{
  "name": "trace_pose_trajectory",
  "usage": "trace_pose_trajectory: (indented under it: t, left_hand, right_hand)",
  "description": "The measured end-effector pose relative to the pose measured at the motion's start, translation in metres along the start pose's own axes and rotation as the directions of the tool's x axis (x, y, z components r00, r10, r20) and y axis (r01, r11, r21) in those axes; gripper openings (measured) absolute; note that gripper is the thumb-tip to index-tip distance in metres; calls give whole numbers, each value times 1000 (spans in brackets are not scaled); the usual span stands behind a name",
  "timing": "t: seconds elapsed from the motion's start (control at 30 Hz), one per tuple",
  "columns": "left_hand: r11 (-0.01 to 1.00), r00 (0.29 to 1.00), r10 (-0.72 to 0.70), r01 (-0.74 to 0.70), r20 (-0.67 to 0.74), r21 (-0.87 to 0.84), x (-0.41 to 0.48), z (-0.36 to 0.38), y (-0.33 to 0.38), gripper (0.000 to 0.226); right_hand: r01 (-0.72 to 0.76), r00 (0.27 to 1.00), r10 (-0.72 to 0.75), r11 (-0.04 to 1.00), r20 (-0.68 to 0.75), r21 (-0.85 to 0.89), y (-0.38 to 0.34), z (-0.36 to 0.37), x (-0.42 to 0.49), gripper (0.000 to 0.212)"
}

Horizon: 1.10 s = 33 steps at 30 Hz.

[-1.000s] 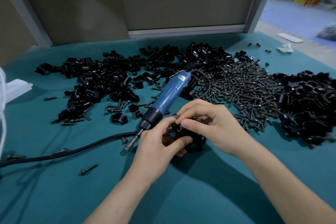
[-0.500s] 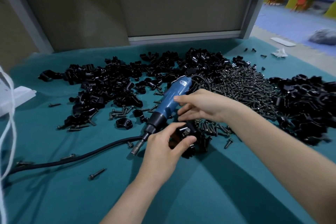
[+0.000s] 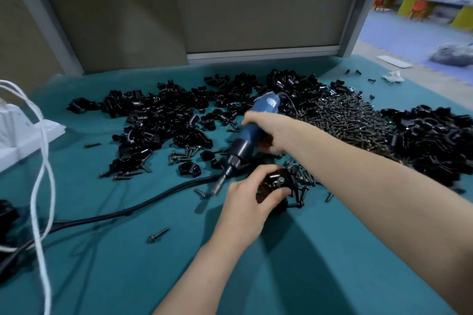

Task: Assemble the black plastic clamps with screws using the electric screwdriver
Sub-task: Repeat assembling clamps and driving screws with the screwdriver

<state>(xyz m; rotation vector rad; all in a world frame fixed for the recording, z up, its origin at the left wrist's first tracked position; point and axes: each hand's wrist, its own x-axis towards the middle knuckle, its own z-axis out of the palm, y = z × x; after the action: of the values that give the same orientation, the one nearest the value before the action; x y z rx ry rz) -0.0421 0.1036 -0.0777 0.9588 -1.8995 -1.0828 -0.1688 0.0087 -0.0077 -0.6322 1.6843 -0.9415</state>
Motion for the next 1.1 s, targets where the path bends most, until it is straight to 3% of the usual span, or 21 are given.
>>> trace_pose_trajectory:
  t: [0.07,0.13,0.23,0.3,0.33,0.47,0.6,0.67,0.87,1.0,1.1]
  left_hand:
    - [1000,1000,22,-22,1,19,0,0,0,26]
    - [999,1000,27,-27,0,35,0,-1,1,24]
    - [999,1000,14,-15,12,49,-2,-2,3,24]
    - [996,1000,2,-1,-6,88,0,-9,3,24]
    - [994,1000,-8,10,-21,106,1,-14,2,26]
    - [986,996,-5,20,-92,164,-2,-46,-6,43]
    - [931,977,92,-15,-194,364,-10,-71,-13,51]
    - [914,959,136,-24,-248,405,-11,-76,-16,49]
    - [941,953,49,57,-300,334,-8,-70,-18,44]
    - [977,940,-15,86,-341,193,-4,-71,-19,40]
    - [984,946,-38,92,-323,153,-3,-71,-21,22]
  right_hand:
    - [32,998,-50,943,46,330,-14,-11,-6,41]
    - [70,991,-126,811,56,580,-32,-22,-14,41]
    - [56,946,-305,479,106,876,-55,-35,-28,50]
    - [-64,856,-483,257,185,964,-61,-39,-38,46]
    - [-113,807,-551,209,212,971,-61,-39,-42,41]
    - [-28,702,-679,274,214,961,-54,-36,-44,38]
    - [149,687,-707,364,168,919,-53,-30,-52,46]
    - [306,703,-706,409,86,860,-52,-25,-60,47]
    - [639,624,-769,402,-137,656,-53,-8,-80,31]
    - [692,583,-792,369,-180,621,-53,-7,-80,29]
    - [690,577,-804,385,-144,613,-53,-4,-81,24]
